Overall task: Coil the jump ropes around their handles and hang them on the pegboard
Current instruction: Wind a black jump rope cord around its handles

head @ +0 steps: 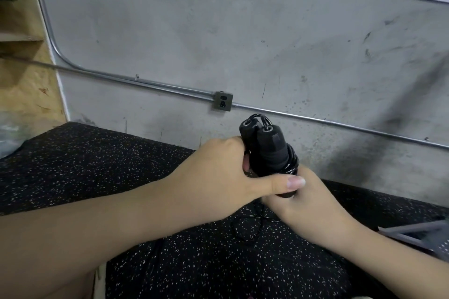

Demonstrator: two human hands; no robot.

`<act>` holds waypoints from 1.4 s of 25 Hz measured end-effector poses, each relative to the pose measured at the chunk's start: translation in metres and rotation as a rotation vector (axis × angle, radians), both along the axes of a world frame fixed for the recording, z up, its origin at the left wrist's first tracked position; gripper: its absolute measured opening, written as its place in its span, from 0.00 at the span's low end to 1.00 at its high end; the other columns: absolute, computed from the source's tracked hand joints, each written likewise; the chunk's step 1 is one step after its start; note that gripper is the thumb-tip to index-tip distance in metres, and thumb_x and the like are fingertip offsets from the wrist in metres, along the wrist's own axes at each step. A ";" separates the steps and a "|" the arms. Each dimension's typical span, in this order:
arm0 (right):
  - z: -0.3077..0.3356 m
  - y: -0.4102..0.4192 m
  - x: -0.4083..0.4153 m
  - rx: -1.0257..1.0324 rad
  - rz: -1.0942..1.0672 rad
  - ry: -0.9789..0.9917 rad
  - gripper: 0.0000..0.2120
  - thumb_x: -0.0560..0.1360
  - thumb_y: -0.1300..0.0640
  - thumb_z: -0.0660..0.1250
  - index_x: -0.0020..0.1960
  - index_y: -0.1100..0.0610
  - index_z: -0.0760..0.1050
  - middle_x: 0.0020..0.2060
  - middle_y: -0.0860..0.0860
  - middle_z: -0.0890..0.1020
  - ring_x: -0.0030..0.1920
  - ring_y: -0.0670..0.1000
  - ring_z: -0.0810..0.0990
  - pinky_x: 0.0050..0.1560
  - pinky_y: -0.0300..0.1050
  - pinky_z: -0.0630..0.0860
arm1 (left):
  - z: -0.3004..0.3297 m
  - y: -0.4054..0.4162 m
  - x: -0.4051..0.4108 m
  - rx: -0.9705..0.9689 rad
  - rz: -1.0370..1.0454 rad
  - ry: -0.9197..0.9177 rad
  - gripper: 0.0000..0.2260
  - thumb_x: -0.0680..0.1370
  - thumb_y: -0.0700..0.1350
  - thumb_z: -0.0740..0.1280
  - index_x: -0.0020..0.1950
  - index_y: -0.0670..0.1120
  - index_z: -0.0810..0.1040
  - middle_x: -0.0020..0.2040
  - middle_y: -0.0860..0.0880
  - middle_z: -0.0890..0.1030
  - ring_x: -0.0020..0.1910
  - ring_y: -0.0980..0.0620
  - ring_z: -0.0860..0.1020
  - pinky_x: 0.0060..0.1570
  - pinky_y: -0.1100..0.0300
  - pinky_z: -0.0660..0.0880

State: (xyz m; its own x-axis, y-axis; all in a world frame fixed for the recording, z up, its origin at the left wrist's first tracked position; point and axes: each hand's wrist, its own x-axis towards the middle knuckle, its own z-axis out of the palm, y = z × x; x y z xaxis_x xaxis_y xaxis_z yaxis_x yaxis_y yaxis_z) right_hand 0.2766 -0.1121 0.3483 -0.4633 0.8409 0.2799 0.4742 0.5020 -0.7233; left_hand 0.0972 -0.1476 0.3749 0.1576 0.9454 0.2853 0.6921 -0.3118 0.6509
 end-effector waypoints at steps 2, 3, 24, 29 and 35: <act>0.006 0.000 0.001 -0.051 0.066 -0.017 0.07 0.73 0.56 0.74 0.47 0.47 0.78 0.37 0.42 0.84 0.37 0.44 0.81 0.39 0.45 0.77 | -0.001 0.005 -0.004 0.038 -0.011 -0.017 0.28 0.63 0.79 0.64 0.45 0.57 0.78 0.34 0.62 0.78 0.32 0.63 0.75 0.34 0.67 0.69; 0.012 0.001 0.005 -0.127 0.128 -0.020 0.10 0.73 0.54 0.77 0.52 0.46 0.80 0.43 0.43 0.86 0.44 0.44 0.84 0.45 0.42 0.79 | -0.002 0.008 -0.007 0.031 -0.055 -0.067 0.27 0.65 0.77 0.66 0.49 0.58 0.80 0.38 0.61 0.81 0.36 0.62 0.78 0.40 0.62 0.76; 0.012 0.003 0.018 -0.250 0.091 0.338 0.07 0.66 0.63 0.77 0.43 0.60 0.82 0.32 0.66 0.79 0.31 0.55 0.79 0.32 0.46 0.79 | -0.001 0.005 -0.003 0.021 -0.123 -0.093 0.22 0.73 0.68 0.68 0.46 0.49 0.79 0.35 0.45 0.77 0.29 0.58 0.68 0.33 0.53 0.70; 0.000 0.000 0.011 -0.235 0.053 0.376 0.09 0.69 0.69 0.78 0.43 0.64 0.79 0.31 0.65 0.79 0.30 0.57 0.77 0.33 0.45 0.78 | 0.001 0.001 0.001 0.067 -0.065 -0.014 0.20 0.76 0.68 0.65 0.44 0.52 0.81 0.28 0.55 0.72 0.26 0.59 0.67 0.29 0.65 0.65; 0.006 -0.004 0.026 -0.860 0.434 0.440 0.17 0.70 0.56 0.79 0.55 0.63 0.81 0.42 0.61 0.82 0.39 0.56 0.80 0.45 0.49 0.80 | 0.002 0.005 -0.016 0.023 -0.274 -0.035 0.21 0.76 0.69 0.64 0.53 0.54 0.83 0.36 0.56 0.83 0.30 0.58 0.76 0.35 0.63 0.75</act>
